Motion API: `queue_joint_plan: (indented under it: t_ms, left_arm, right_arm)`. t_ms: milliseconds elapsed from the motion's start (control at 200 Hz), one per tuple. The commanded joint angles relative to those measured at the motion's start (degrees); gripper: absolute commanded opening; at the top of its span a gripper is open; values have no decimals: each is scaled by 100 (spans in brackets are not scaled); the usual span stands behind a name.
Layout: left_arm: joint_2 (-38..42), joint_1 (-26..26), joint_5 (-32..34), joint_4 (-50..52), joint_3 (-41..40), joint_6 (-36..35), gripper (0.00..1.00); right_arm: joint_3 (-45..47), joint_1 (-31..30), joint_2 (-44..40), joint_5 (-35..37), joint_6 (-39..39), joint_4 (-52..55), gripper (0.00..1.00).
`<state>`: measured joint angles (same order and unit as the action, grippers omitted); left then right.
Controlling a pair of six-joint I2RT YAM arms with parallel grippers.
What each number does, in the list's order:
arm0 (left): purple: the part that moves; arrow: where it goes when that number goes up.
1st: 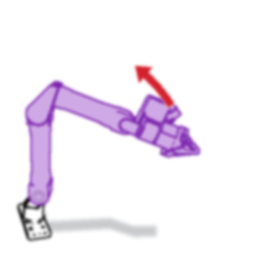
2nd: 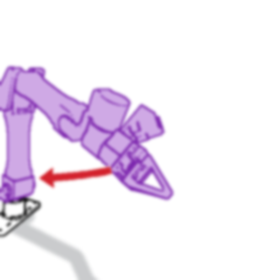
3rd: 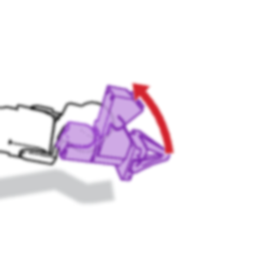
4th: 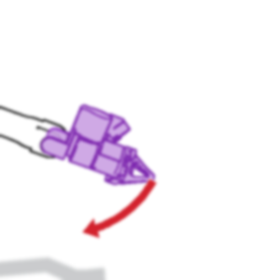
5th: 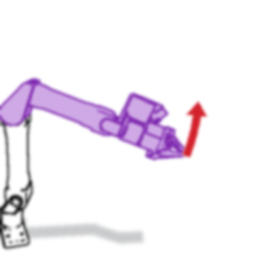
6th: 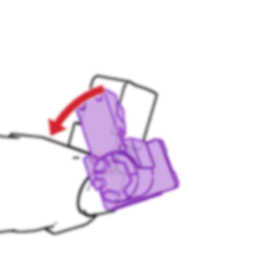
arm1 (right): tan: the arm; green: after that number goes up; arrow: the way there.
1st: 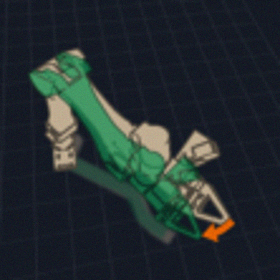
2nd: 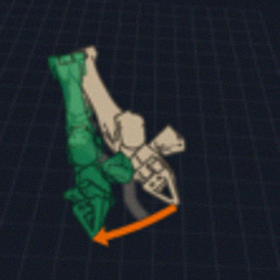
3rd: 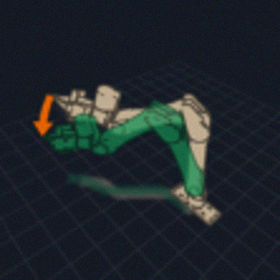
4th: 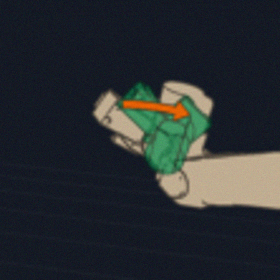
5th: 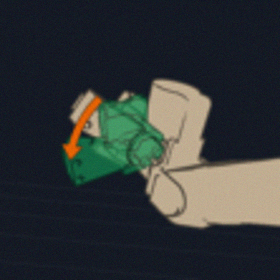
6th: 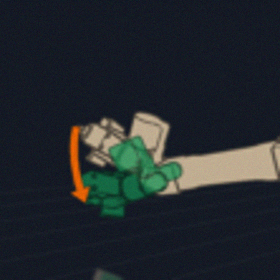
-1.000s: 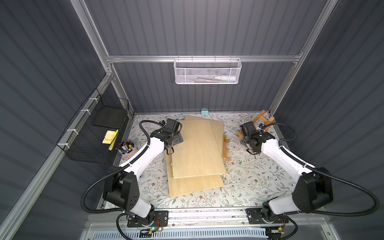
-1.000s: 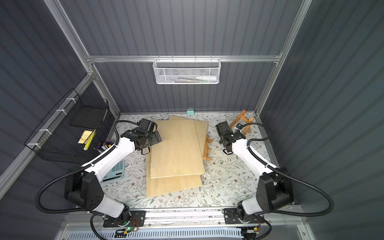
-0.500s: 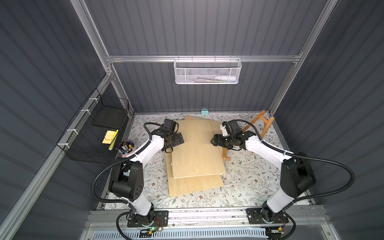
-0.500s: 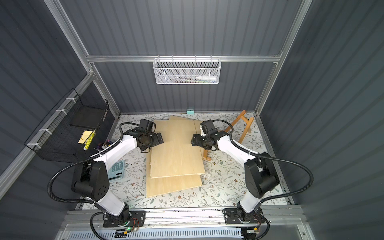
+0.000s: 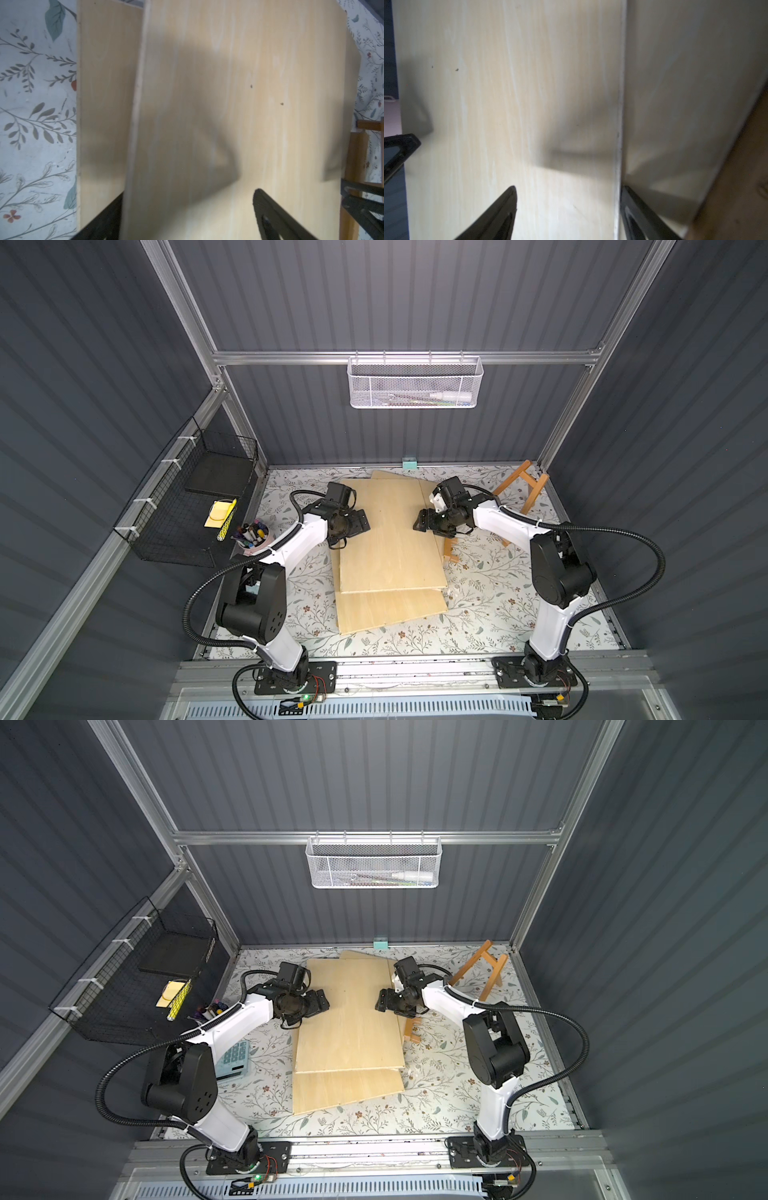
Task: Assemble the easel
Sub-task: Pick up the drawing board.
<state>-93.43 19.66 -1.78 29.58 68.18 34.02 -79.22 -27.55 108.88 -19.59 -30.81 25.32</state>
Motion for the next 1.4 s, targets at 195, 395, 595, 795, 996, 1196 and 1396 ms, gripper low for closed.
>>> queue_joint_plan:
  t_ms: [195,395,595,795,996,1196,1396]
  left_arm:
    - [454,-33,-812,134,579,-464,79]
    - [502,-33,-1977,-407,612,-198,68]
    - [810,-7,-2546,-1398,337,-46,62]
    - [890,159,-2976,-1836,378,-116,61]
    - [484,696,-2161,-594,1102,-822,47]
    - [404,784,-1755,-296,1232,-624,16]
    - [498,810,-1163,-506,1230,-37,0]
  right_arm:
    - [-48,-317,501,-834,105,23,78]
    - [-172,-418,653,-828,234,30,78]
    - [-232,-513,755,-849,277,174,78]
    - [-290,-601,783,-835,364,184,78]
    - [-284,-644,719,-822,405,112,78]
    - [-213,-654,507,-846,400,-106,79]
    - [-245,-652,-50,-790,659,-30,79]
